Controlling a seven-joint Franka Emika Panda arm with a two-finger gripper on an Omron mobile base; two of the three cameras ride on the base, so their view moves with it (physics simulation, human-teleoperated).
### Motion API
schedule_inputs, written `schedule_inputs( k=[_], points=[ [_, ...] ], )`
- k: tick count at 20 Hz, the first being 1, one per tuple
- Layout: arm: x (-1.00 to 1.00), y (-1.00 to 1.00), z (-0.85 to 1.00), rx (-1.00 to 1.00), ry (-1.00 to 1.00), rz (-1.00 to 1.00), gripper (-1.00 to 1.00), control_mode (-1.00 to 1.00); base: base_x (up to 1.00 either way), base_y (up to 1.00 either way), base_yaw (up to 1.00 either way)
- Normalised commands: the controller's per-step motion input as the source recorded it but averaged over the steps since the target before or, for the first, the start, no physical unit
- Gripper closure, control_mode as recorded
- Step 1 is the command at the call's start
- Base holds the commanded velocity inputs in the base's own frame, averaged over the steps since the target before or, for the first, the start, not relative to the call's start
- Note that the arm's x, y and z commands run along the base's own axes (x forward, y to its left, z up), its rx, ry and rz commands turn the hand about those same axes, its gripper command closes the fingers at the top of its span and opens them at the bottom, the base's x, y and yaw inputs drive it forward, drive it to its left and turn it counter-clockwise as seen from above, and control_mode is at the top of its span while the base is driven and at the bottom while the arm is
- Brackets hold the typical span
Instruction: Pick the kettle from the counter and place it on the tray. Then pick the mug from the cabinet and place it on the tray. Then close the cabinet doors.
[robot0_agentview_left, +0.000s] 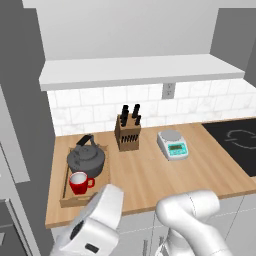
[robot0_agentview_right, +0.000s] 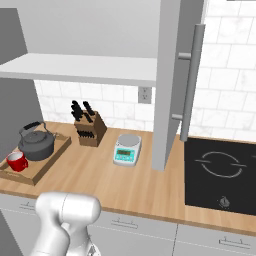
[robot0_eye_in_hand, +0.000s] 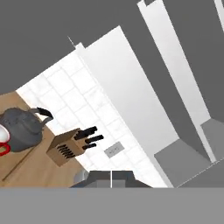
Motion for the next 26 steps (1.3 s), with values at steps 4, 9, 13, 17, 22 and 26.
schedule_inputs(
  k=[4, 9, 13, 17, 22, 26],
  points=[
    [-0.26, 0.27, 0.02, -0.11, -0.40, -0.16, 1.00, -1.00, 0.00, 0.00, 0.00],
    [-0.22, 0.33, 0.01, -0.12, -0.27, -0.16, 1.00, -1.00, 0.00, 0.00, 0.00],
    [-0.01, 0.45, 0.11, -0.20, -0.19, -0.11, 1.00, -1.00, 0.00, 0.00, 0.00],
    [0.00, 0.48, 0.16, -0.24, -0.20, -0.08, 1.00, -1.00, 0.00, 0.00, 0.00],
    [0.00, 0.32, 0.34, -0.17, -0.15, -0.07, 1.00, -1.00, 0.00, 0.00, 0.00],
    [0.00, 0.08, 0.51, -0.03, -0.02, -0.01, 1.00, -1.00, 0.00, 0.00, 0.00]
  ],
)
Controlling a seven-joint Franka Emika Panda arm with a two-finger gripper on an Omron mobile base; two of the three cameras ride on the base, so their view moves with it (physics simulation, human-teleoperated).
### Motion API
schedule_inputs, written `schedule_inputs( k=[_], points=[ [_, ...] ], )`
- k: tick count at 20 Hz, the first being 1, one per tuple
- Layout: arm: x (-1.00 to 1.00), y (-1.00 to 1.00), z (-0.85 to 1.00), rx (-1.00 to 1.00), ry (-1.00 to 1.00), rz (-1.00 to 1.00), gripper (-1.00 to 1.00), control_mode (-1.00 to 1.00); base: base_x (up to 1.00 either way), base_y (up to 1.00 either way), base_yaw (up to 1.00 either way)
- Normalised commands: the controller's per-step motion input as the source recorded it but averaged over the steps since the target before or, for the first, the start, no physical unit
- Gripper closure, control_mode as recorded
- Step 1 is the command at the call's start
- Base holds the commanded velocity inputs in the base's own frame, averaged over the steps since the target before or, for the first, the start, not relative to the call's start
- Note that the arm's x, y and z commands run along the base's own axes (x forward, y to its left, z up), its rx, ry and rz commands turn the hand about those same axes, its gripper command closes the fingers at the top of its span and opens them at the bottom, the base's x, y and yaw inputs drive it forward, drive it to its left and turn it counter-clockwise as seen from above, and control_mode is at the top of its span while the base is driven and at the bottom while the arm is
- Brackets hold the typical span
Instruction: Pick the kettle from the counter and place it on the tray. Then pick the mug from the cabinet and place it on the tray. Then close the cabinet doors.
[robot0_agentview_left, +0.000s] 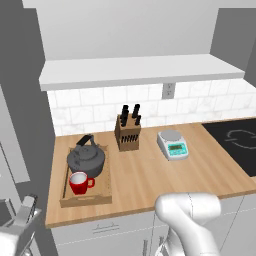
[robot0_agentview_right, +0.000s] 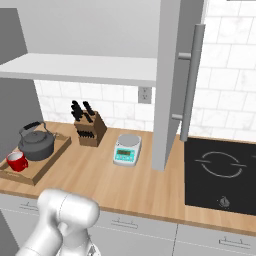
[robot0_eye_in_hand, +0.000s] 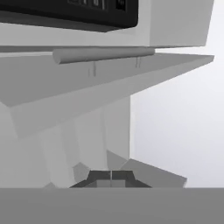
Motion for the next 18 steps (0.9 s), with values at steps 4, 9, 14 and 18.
schedule_inputs(
  k=[4, 9, 14, 18],
  points=[
    [0.00, 0.07, 0.25, -0.02, 0.00, 0.00, 1.00, -1.00, 0.00, 0.00, 0.00],
    [0.00, 0.43, -0.29, -0.15, 0.03, 0.04, 1.00, -1.00, 0.00, 0.00, 0.00],
    [0.02, 0.21, -0.11, -0.04, 0.05, 0.05, 1.00, -1.00, 0.00, 0.00, 0.00],
    [0.36, 0.24, 0.07, 0.00, 0.19, 0.06, 1.00, -1.00, 0.00, 0.00, 0.00]
  ],
)
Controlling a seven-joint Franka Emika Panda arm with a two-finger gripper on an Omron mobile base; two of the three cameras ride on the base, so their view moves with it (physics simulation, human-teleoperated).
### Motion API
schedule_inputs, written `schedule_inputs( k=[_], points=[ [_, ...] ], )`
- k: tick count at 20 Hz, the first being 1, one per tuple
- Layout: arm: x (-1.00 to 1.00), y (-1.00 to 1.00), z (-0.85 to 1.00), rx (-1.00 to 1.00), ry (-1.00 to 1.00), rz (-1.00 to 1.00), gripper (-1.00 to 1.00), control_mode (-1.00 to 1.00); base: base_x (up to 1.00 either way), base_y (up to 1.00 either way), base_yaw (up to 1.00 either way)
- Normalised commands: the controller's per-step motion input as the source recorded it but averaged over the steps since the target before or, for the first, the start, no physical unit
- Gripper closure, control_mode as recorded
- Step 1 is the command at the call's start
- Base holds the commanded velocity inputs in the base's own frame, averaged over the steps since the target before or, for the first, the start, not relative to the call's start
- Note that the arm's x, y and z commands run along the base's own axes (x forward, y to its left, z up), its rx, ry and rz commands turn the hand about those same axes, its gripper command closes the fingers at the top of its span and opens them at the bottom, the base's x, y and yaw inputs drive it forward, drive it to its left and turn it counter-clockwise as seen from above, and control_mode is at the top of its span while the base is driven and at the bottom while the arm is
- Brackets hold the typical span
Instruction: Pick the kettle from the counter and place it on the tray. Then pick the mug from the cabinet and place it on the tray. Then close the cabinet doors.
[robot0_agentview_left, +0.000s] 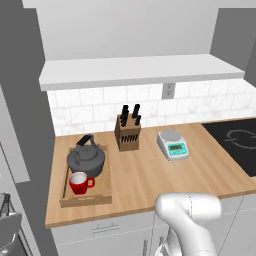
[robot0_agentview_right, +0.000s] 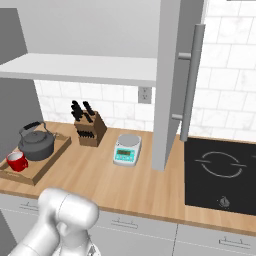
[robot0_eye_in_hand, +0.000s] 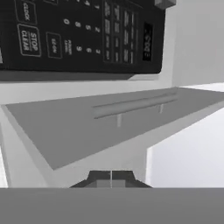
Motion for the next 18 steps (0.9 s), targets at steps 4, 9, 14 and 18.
schedule_inputs(
  k=[4, 9, 14, 18],
  points=[
    [0.52, 0.34, 0.00, 0.00, 0.24, 0.08, 1.00, -1.00, 0.00, 0.00, 0.00],
    [0.78, 0.30, 0.00, 0.00, 0.33, 0.07, 1.00, -1.00, 0.00, 0.00, 0.00],
    [0.81, 0.02, -0.04, 0.00, 0.20, 0.00, 1.00, -1.00, 0.00, 0.00, 0.00],
    [0.83, 0.00, -0.21, 0.00, 0.08, 0.00, 1.00, -1.00, 0.00, 0.00, 0.00]
  ],
)
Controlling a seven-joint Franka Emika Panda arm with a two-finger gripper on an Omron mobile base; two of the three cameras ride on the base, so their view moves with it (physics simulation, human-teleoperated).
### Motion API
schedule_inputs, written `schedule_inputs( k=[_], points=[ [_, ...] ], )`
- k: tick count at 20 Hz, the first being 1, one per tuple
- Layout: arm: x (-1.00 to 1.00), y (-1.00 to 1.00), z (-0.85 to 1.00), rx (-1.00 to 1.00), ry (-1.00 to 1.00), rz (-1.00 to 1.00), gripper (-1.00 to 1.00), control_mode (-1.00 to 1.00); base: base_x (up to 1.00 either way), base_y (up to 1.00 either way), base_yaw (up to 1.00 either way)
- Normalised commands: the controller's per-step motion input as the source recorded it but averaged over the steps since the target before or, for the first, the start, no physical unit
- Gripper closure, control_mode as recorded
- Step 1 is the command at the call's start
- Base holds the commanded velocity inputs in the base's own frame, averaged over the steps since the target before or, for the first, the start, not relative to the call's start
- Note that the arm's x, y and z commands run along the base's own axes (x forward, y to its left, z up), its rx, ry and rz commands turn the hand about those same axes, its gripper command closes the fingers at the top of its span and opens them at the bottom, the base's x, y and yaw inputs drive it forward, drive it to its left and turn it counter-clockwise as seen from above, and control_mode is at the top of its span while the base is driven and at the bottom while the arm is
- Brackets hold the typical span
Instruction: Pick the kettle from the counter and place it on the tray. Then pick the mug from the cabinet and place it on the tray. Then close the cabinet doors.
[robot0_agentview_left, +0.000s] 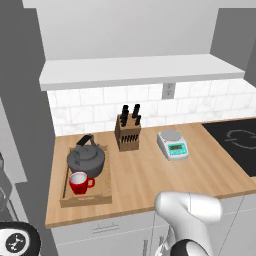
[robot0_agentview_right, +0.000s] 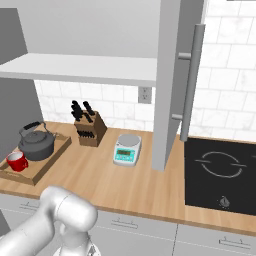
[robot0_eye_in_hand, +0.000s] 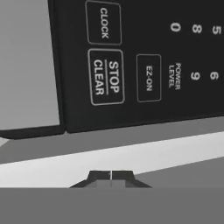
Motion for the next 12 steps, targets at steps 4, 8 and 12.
schedule_inputs(
  k=[4, 8, 12],
  points=[
    [0.31, -0.19, -0.07, -0.01, 0.00, -0.03, 1.00, -1.00, 0.00, 0.00, 0.00],
    [0.02, -0.70, 0.00, 0.00, 0.00, -0.12, 1.00, -1.00, 0.00, 0.00, 0.00],
    [0.07, -0.83, 0.00, 0.00, 0.00, -0.13, 1.00, -1.00, 0.00, 0.00, 0.00]
  ],
)
